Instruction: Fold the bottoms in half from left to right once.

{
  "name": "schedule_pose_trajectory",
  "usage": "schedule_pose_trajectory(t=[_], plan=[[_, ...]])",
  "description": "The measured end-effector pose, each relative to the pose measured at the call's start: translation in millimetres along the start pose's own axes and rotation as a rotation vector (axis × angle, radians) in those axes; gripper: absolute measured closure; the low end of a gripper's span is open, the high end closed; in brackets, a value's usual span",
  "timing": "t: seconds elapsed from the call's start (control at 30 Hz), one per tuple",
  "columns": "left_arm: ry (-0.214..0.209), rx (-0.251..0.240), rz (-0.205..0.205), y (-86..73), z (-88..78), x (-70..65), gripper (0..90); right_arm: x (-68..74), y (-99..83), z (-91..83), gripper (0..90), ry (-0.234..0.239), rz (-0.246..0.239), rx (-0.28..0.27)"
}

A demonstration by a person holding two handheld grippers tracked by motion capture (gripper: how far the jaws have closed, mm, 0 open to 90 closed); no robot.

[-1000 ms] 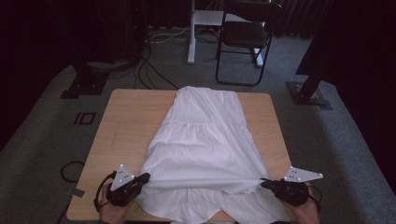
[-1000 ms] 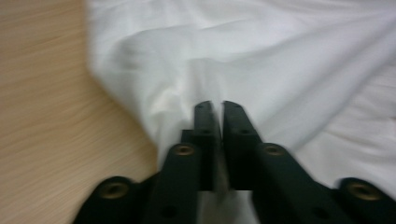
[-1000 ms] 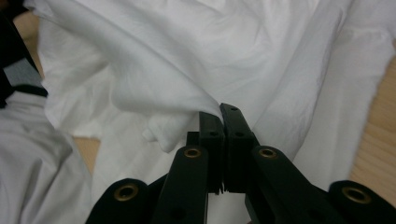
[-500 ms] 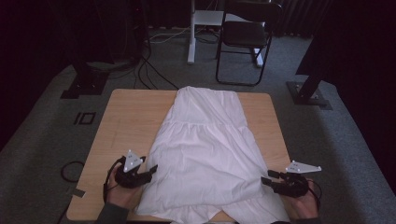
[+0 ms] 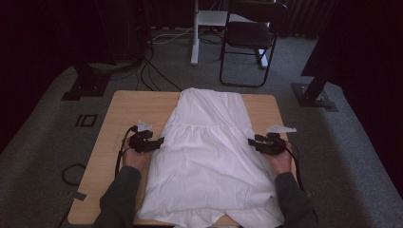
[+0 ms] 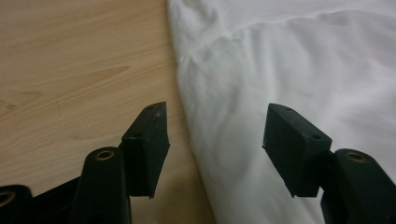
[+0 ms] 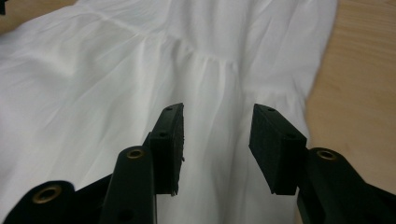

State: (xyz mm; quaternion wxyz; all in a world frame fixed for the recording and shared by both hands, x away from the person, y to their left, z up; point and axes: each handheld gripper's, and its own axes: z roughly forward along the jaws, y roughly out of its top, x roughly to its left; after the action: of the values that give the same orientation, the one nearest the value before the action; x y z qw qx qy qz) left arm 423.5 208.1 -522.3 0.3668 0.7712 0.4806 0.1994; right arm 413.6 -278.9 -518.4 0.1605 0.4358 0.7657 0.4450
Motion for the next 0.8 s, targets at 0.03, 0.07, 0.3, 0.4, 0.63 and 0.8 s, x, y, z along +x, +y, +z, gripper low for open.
schedule_pose_trajectory(t=[0.03,0.07,0.3,0.4,0.63,0.8], plan=[[0.005,0.003,-0.012,1.3,6.5,3.7,41.3,-1.6,6.7,10.8,54.2,0.0,0.0,0.007],[-0.004,0.015,-0.036,2.6,12.7,7.5,42.0,-1.9,13.1,20.7,53.8,-0.016,-0.006,0.013],[-0.051,0.07,-0.129,4.2,41.6,10.9,46.1,-5.1,37.9,85.5,45.1,-0.071,0.012,0.114],[-0.097,0.082,-0.087,8.7,43.2,2.2,66.8,-8.4,38.5,101.2,57.3,-0.076,0.044,0.177],[-0.116,-0.055,-0.052,19.4,11.8,-14.5,90.0,-5.2,52.4,52.3,88.1,-0.194,-0.002,-0.034],[-0.071,-0.08,0.002,28.3,2.0,-32.6,59.5,-34.0,33.1,43.2,86.9,-0.293,0.094,0.04]])
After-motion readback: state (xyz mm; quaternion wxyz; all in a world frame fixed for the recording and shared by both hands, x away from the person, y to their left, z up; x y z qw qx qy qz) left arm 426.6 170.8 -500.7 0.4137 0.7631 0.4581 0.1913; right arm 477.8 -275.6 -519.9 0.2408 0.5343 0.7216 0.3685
